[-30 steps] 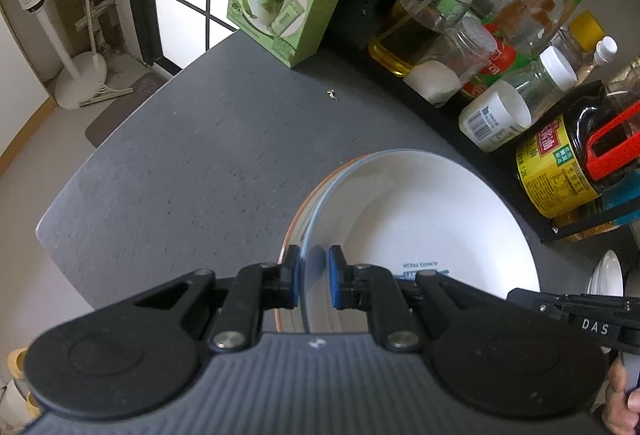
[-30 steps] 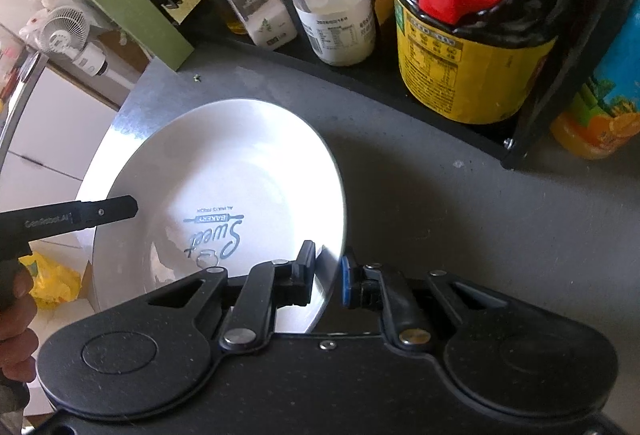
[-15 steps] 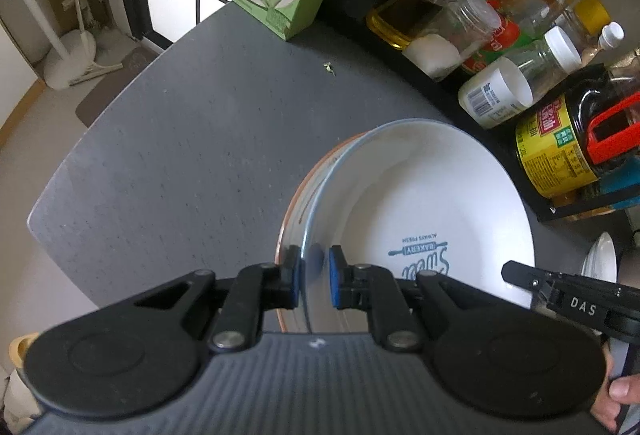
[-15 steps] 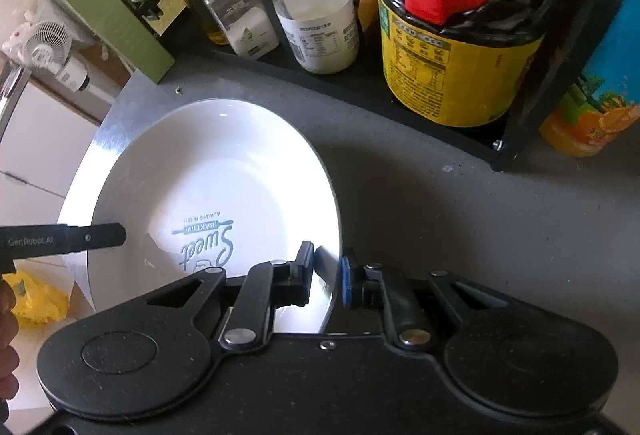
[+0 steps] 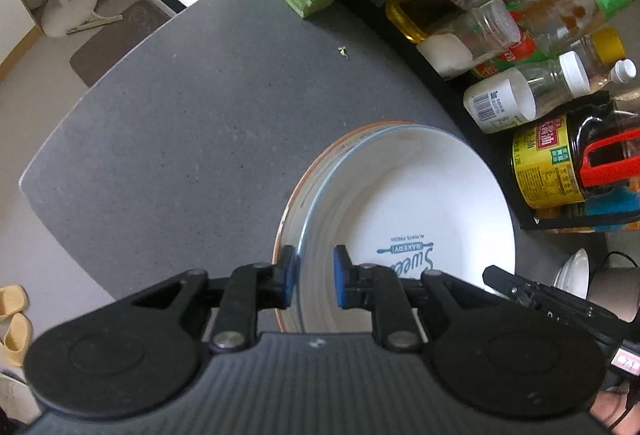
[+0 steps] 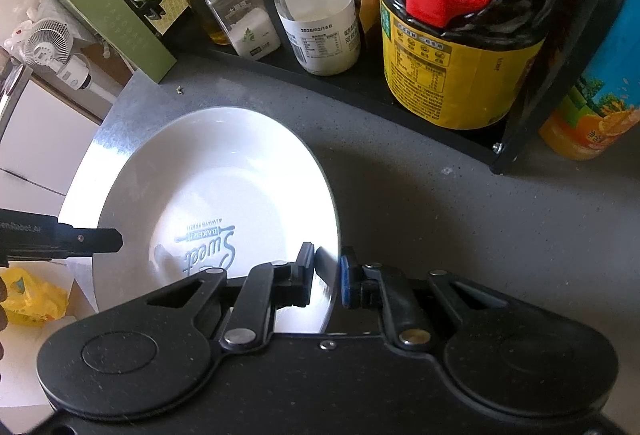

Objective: Organize plates and bowls
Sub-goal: 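Lower the 'Sweet' plate onto the flower plate and open both grippers, then move both grippers to the small white 'BAKERY' plate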

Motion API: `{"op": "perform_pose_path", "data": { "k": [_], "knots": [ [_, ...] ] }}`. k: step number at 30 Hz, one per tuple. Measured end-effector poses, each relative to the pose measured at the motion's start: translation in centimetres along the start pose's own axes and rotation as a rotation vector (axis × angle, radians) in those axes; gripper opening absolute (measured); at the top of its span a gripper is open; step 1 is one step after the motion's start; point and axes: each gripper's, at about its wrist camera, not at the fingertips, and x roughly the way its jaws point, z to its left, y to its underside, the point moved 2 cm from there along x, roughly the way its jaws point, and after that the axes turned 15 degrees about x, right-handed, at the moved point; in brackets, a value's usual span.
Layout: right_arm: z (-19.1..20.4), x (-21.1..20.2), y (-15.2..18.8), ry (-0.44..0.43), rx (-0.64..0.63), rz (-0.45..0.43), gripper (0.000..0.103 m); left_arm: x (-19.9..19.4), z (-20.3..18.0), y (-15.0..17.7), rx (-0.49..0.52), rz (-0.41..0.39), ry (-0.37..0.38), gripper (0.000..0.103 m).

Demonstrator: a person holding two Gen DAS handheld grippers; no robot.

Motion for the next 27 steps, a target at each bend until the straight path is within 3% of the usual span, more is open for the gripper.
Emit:
{"op": "perform_pose_path", "data": {
  "k": [7, 11, 22, 24, 26, 27],
  "knots": [
    [0.2, 0.2, -0.1, 0.011, 0.01, 0.019, 0.014, -0.5, -0.2, 0.5, 0.009, -0.013, -0.024, 0.017],
    [1.1, -0.1, 0.0, 0.043, -0.048, 0.014, 0.016, -0.9, -0.2, 0.4, 0.009, -0.029, -0.04, 0.017],
    [0.4, -1.4, 0.1, 0.022, -0.044, 0.018, 0.015, -2.5, -0.4, 0.3, 0.009, -0.071, -0.096, 0.018],
    [0.1, -1.8, -0.1, 0.014, -0.014, 0.02, 0.016, -3.1, -1.2, 0.2, 0.038, -0.086, -0.14, 0.025],
    [-0.2, -2.7, -0.3, -0.019, 0.014, 0.012, 0.02, -3.5, -2.2, 0.1, 0.073, -0.103, -0.195, 0.05],
    [-0.4, -3.3, -0.3, -0.037, 0.023, 0.009, 0.029, -3.7, -2.7, 0.0, 0.084, -0.111, -0.212, 0.055]
  ]
}}
